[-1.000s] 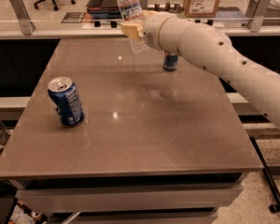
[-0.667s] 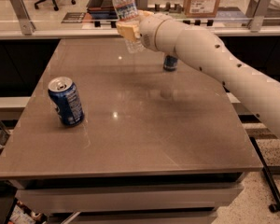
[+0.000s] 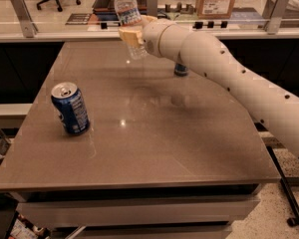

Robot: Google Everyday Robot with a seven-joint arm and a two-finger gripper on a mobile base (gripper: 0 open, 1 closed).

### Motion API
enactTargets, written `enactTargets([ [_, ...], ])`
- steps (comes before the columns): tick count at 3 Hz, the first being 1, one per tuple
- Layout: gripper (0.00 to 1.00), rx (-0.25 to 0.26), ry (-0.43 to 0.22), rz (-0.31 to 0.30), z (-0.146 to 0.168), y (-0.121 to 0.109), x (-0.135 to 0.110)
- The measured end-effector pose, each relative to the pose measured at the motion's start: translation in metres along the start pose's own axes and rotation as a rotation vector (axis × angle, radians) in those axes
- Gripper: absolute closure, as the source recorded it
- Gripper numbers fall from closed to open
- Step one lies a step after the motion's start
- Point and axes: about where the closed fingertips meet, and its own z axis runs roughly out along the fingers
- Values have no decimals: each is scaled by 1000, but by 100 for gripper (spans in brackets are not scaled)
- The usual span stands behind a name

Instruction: Place water bottle upright

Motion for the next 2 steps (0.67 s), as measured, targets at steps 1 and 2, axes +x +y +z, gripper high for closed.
enactTargets([
  [1,100,-12,2,10,10,1,10],
  [2,100,-21,-16,35,19,3,22],
])
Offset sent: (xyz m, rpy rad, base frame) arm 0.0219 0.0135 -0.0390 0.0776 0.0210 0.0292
